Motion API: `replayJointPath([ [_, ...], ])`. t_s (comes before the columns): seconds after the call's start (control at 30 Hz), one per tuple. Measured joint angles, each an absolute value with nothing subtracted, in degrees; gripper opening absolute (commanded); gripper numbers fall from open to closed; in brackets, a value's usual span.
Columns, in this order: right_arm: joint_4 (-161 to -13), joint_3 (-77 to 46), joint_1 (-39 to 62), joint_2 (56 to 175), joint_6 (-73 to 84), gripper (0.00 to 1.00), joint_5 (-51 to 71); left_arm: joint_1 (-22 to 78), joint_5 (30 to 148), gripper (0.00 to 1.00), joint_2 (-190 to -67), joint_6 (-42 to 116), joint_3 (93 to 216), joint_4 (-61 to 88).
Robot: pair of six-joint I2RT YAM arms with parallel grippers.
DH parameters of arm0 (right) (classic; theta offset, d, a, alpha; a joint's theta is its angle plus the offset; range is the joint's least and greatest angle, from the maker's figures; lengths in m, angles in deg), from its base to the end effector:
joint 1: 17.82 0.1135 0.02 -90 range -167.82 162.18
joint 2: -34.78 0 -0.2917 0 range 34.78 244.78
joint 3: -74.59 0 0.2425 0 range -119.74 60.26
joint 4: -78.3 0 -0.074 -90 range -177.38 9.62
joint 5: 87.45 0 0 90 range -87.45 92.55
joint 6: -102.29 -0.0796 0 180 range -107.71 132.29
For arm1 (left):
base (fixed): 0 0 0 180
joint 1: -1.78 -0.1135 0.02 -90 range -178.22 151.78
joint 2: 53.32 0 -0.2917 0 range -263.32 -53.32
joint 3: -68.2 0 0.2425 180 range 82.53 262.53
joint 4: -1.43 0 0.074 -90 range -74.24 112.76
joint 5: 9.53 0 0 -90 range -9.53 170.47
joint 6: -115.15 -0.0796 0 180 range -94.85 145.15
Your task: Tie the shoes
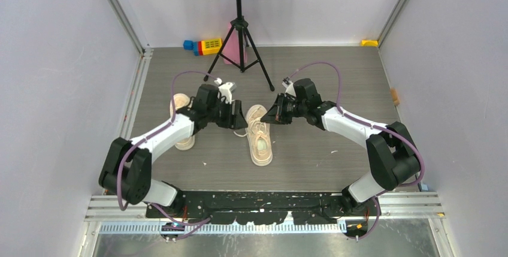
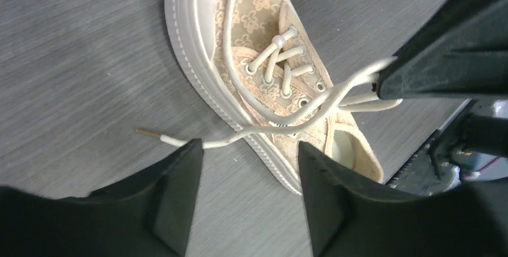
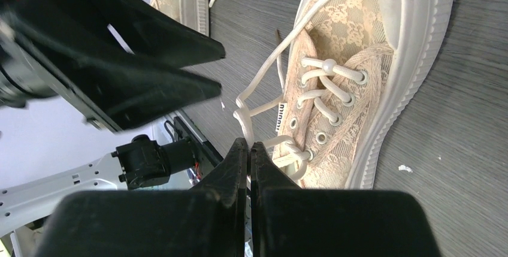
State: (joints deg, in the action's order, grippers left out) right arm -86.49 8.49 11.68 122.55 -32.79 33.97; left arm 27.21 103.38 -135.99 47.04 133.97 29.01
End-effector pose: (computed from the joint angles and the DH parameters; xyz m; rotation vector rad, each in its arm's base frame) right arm 0.2820 0.2073 0.2303 -0.0091 2.4362 1.2705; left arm 0.2756 -0.1654 0.2291 0.2816 2.4233 -0.8604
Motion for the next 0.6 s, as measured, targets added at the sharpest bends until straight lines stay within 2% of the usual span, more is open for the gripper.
replayJointPath([
  [0.1,-85.25,7.92,11.68,122.55,-32.62,0.00,34.18,27.83,103.60,0.67,-132.75,39.82,128.51,21.82],
  [0.27,-82.03,5.96,11.68,122.81,-31.68,0.00,34.86,27.54,104.72,0.65,-130.87,23.63,126.36,15.48],
  [0.4,-79.74,4.30,11.68,123.33,-30.67,0.00,35.25,27.54,110.25,0.69,-129.45,6.69,125.23,14.63],
  [0.6,-78.16,3.14,11.68,124.18,-30.17,0.00,35.91,27.28,117.92,0.67,-132.14,-11.69,123.54,13.23],
])
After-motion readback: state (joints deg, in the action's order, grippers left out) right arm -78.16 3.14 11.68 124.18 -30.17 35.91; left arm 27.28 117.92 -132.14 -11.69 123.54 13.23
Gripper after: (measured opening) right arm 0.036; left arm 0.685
